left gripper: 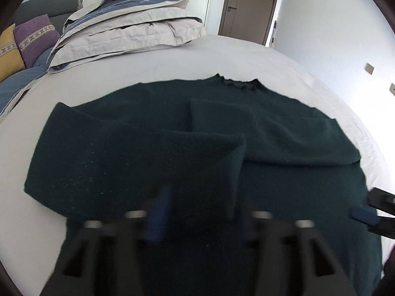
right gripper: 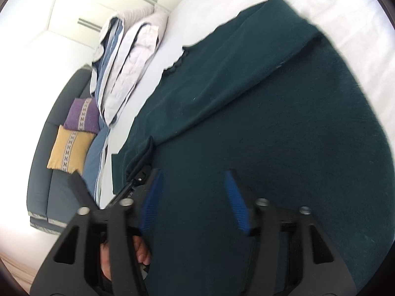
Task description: Fold small clothes
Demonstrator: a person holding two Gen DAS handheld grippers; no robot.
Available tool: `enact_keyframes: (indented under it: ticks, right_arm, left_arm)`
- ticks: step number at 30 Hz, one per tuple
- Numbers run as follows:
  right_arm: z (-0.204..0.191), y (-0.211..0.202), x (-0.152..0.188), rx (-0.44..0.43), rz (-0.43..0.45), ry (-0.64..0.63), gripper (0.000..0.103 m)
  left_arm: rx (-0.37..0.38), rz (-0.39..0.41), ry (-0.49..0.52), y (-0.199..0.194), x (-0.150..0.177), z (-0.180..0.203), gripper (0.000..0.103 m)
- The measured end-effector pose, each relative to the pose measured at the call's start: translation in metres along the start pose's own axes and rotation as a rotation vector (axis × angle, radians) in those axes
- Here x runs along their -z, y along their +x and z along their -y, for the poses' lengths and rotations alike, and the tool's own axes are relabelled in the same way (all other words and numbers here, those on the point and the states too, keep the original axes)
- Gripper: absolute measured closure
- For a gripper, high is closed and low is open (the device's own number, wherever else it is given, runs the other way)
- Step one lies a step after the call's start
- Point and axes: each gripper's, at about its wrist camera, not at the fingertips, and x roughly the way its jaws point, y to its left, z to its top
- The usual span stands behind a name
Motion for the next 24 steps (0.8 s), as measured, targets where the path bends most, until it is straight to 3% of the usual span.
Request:
enact_keyframes:
  ticks: [1,2,8,14,16,17,18,24]
  right_arm:
    - [-0.005,0.008,-0.002,-0.007,-0.013,-0.009,0.037]
    - [-0.011,0.018,-0.004,-0.019,-0.034,-0.020,0.037]
    - [-0.056,0.092,-0.016,-0.065,-0.152,-0.056,0.037]
    - [-0.095,0.145,-0.008,0.043,-0.214,-0.155,0.039]
    - [-0.106,0.157,-0.005,0.100,-0.208,-0.219,0.060]
    - [-0.110,0.160,-0.005,0.114,-0.219,-0.239,0.082]
    - [-0.114,0.161,-0.004,0.112,-0.226,-0.254,0.094]
    - [-0.140,0.119,-0.025,0.096,-0.128,-0.366,0.097]
  left_arm:
    - [-0.013,0.033,-0.002,-0.011,0.000,-0.004,0.014]
    - [-0.021,0.073,0.002,-0.022,0.003,-0.008,0.012]
    - [0.030,0.055,-0.067,-0.051,0.026,-0.042,0.012]
    - [0.079,0.044,-0.253,-0.069,0.047,-0.085,0.022]
    - [0.083,0.046,-0.275,-0.072,0.051,-0.095,0.023]
    - [0.087,0.051,-0.287,-0.075,0.051,-0.099,0.023]
    - [0.088,0.054,-0.294,-0.076,0.051,-0.102,0.024]
    - [0.102,0.100,-0.358,-0.089,0.038,-0.120,0.024]
